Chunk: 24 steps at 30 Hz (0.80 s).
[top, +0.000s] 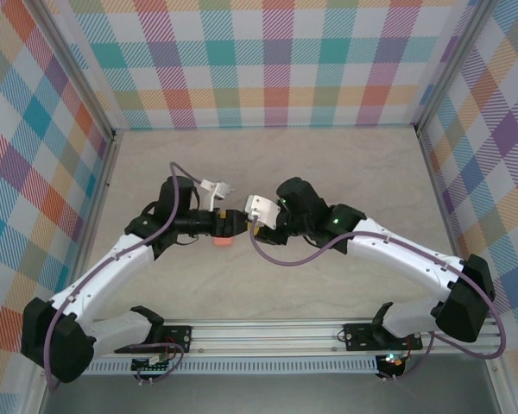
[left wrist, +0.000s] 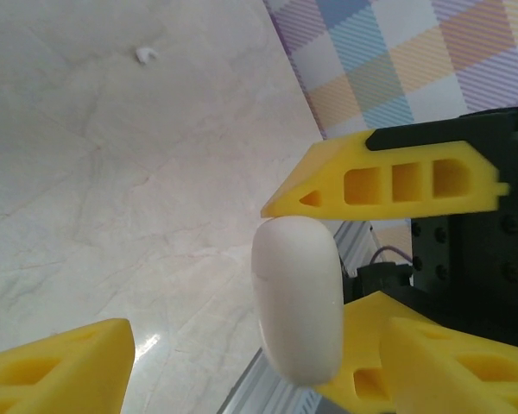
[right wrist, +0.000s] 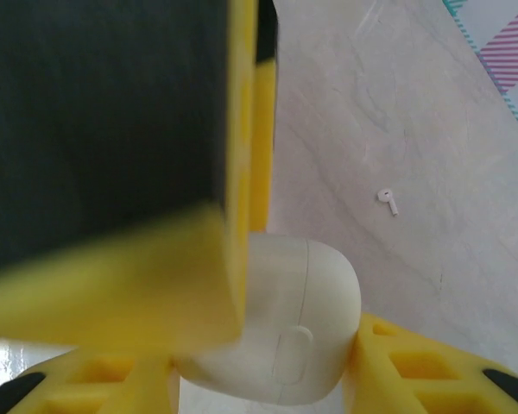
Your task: Insert wireless bluetooth earbuds into charging case
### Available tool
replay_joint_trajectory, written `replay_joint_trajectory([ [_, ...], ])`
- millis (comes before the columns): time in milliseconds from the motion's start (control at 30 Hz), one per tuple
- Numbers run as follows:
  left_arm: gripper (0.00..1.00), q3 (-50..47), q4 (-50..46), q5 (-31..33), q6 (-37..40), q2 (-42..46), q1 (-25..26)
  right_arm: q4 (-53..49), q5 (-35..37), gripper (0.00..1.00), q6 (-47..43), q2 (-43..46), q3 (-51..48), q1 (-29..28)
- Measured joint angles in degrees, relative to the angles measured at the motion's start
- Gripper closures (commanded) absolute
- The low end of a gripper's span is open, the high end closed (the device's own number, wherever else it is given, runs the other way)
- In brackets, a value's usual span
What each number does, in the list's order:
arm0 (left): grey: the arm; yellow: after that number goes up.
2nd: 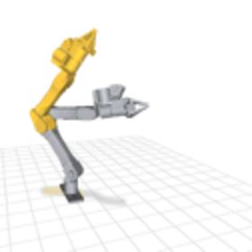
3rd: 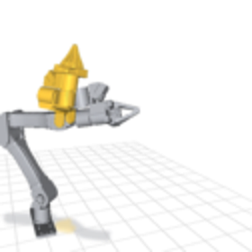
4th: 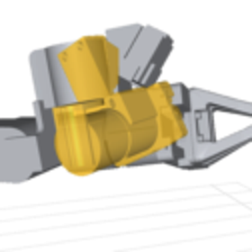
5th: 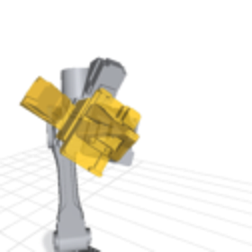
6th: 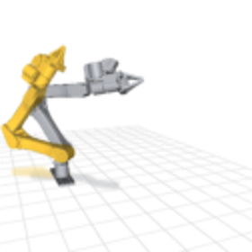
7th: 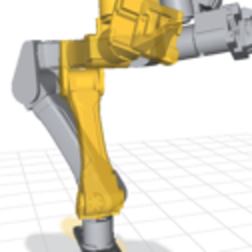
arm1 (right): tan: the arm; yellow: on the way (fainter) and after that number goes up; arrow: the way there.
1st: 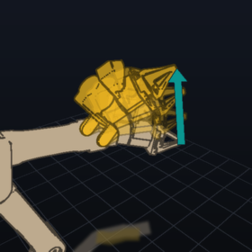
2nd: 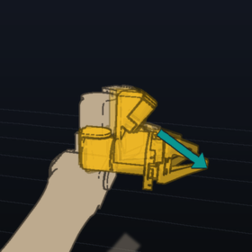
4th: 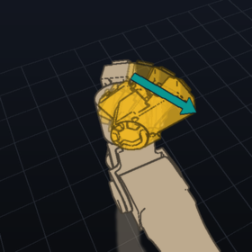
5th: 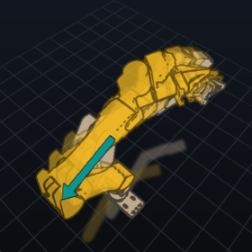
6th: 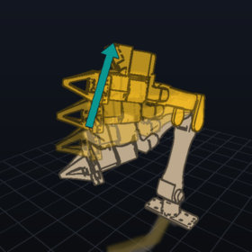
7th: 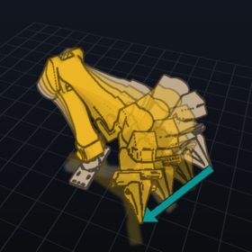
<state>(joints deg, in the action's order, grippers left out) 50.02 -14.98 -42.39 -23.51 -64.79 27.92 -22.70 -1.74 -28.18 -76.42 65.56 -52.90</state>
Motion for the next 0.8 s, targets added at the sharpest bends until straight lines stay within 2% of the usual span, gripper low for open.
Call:
replay_joint_trajectory([
  [200,0.39,1.9,0.1,-0.2,1.0,-2.1,1.5,0.0,1.6,0.55,-2.3,0.0,-0.1,-0.3],
  [333,0.52,2.0,0.0,-0.2,1.4,-2.1,1.5,0.4,2.5,0.55,-2.8,0.0,-0.6,-0.4],
  [667,0.55,2.0,0.2,-0.2,1.7,-3.1,1.5,0.8,3.2,0.56,-3.0,0.0,-0.8,-0.4],
  [800,0.64,2.0,0.4,-0.2,1.4,-3.9,1.5,0.8,3.2,0.56,-3.4,0.0,-0.8,-0.4],
])
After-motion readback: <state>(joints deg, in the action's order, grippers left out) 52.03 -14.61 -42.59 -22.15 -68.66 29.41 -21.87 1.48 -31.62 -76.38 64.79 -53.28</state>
